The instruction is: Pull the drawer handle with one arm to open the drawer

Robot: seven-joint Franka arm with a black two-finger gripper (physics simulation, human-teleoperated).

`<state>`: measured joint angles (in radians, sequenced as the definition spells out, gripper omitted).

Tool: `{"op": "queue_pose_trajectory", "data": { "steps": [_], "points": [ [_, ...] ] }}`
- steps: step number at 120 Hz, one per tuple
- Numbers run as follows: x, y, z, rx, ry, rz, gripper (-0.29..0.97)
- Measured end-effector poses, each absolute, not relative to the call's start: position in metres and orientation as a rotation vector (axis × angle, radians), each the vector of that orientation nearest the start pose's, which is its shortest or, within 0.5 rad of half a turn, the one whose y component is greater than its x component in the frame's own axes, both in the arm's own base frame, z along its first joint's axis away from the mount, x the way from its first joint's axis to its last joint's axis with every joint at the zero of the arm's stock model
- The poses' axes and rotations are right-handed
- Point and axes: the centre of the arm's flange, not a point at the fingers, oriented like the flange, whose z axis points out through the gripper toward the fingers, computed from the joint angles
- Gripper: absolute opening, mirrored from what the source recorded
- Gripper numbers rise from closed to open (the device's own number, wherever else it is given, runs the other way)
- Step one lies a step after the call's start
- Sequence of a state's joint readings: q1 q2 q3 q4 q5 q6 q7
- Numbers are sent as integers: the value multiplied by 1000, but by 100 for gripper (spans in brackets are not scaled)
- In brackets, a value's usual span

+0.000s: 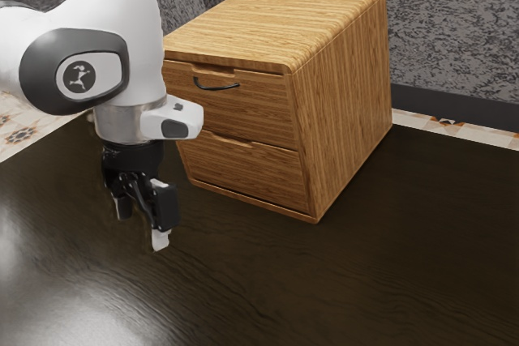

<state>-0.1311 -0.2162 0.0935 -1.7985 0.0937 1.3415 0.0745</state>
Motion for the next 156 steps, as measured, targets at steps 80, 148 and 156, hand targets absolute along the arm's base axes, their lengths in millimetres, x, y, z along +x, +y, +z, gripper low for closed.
{"op": "queue_pose_trajectory", "data": {
  "steps": [80, 148, 156],
  "points": [
    [479, -41, 646, -2904, -1141, 54, 68],
    [507, 2, 746, -2470, -2156, -364, 68],
    [517, 11, 739, -2411, -2248, -395, 68]
  ]
}}
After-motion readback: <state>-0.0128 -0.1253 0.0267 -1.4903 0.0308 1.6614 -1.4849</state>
